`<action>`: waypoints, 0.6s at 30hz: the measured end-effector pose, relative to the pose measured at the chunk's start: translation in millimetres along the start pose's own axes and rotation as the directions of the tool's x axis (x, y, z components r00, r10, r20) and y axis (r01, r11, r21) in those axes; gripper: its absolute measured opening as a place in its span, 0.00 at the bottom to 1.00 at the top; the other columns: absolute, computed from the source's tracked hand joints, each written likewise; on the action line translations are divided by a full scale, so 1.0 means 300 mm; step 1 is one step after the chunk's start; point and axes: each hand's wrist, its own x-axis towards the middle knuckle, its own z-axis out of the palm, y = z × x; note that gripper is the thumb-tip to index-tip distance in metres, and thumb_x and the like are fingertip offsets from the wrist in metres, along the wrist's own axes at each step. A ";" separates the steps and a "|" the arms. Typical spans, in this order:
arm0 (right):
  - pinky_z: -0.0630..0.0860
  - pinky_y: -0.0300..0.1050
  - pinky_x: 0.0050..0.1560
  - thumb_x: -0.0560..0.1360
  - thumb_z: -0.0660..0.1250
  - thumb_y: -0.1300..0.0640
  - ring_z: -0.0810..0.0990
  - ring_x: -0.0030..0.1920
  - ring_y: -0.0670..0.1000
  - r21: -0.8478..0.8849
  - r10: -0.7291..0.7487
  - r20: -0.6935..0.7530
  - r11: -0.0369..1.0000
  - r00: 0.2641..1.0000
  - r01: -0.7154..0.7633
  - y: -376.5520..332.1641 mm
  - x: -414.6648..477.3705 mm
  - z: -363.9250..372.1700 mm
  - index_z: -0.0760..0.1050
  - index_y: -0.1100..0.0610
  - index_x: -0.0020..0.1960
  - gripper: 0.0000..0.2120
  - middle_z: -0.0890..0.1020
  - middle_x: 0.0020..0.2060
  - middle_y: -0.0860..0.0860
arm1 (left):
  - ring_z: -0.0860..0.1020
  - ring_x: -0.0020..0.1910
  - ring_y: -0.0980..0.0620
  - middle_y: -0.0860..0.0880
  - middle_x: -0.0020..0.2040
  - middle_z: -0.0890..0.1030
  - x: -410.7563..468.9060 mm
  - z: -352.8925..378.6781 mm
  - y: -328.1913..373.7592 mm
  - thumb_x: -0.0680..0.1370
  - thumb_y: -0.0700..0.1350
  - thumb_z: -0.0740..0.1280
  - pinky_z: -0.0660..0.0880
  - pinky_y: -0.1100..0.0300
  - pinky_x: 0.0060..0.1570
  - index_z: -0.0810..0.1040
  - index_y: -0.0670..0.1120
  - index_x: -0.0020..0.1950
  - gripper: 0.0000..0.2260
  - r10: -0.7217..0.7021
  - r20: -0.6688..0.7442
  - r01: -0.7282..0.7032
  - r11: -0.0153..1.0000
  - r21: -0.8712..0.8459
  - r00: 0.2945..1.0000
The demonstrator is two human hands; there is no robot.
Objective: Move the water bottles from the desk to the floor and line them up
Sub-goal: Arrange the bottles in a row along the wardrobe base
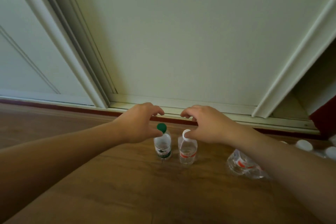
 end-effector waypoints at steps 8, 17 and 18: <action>0.76 0.46 0.52 0.67 0.70 0.39 0.74 0.55 0.47 -0.139 0.022 0.178 0.990 0.984 0.003 0.006 0.055 0.128 0.69 0.46 0.68 0.32 0.74 0.60 0.45 | 0.73 0.50 0.58 0.56 0.60 0.74 0.049 0.136 -0.106 0.72 0.55 0.73 0.67 0.67 0.45 0.71 0.55 0.70 0.27 0.043 0.066 -0.040 0.998 -0.038 0.997; 0.76 0.43 0.44 0.71 0.69 0.49 0.75 0.47 0.46 -0.110 -0.042 0.122 0.992 0.992 0.056 0.032 0.036 0.165 0.74 0.47 0.57 0.15 0.74 0.47 0.44 | 0.74 0.48 0.59 0.56 0.53 0.77 0.078 0.203 -0.100 0.75 0.51 0.71 0.74 0.61 0.50 0.75 0.53 0.65 0.18 0.102 0.028 -0.101 0.995 -0.023 0.994; 0.75 0.42 0.44 0.72 0.68 0.50 0.75 0.46 0.46 -0.112 -0.054 0.115 0.991 0.992 0.067 0.034 0.031 0.167 0.74 0.48 0.55 0.13 0.73 0.45 0.43 | 0.74 0.47 0.59 0.56 0.53 0.77 0.078 0.206 -0.098 0.76 0.51 0.71 0.74 0.60 0.50 0.75 0.52 0.64 0.17 0.107 0.026 -0.107 0.994 -0.022 0.994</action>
